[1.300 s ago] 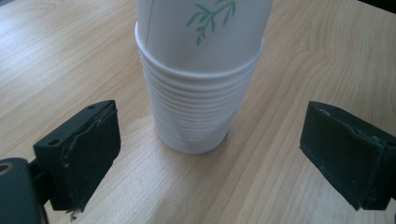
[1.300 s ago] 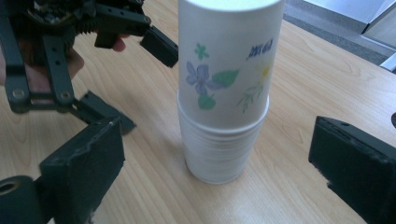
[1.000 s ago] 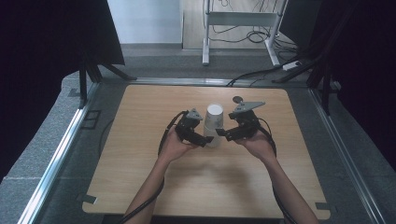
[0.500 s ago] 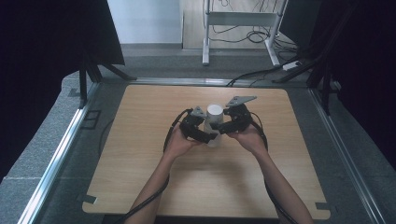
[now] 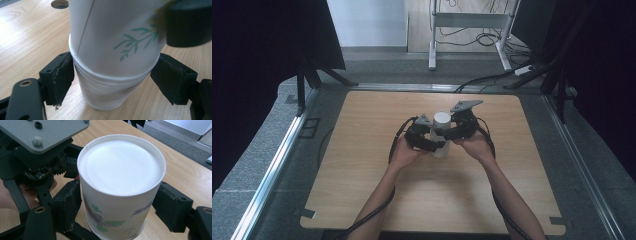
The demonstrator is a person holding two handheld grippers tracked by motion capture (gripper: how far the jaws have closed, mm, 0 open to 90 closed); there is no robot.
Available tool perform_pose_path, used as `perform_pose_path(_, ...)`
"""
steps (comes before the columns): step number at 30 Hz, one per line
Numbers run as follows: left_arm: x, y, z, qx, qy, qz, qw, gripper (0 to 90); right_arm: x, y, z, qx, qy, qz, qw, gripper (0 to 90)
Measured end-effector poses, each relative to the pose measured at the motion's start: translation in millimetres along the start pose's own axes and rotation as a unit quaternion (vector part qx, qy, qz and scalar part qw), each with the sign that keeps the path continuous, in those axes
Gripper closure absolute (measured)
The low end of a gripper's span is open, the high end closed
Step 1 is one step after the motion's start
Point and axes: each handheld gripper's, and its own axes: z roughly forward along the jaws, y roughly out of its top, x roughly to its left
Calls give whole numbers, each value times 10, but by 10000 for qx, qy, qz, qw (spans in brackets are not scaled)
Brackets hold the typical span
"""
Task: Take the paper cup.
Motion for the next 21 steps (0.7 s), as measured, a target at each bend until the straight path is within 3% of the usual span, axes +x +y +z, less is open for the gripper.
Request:
perform_pose_path(5, 0, 1, -4, 12, 2, 22, 10000, 204, -27, 16, -3, 22, 56, 104, 9999, 293)
perform_pose_path(21, 6, -4, -7, 24, 10, 76, 10000, 211, 15, 116, -103, -18, -80, -10, 10000, 336)
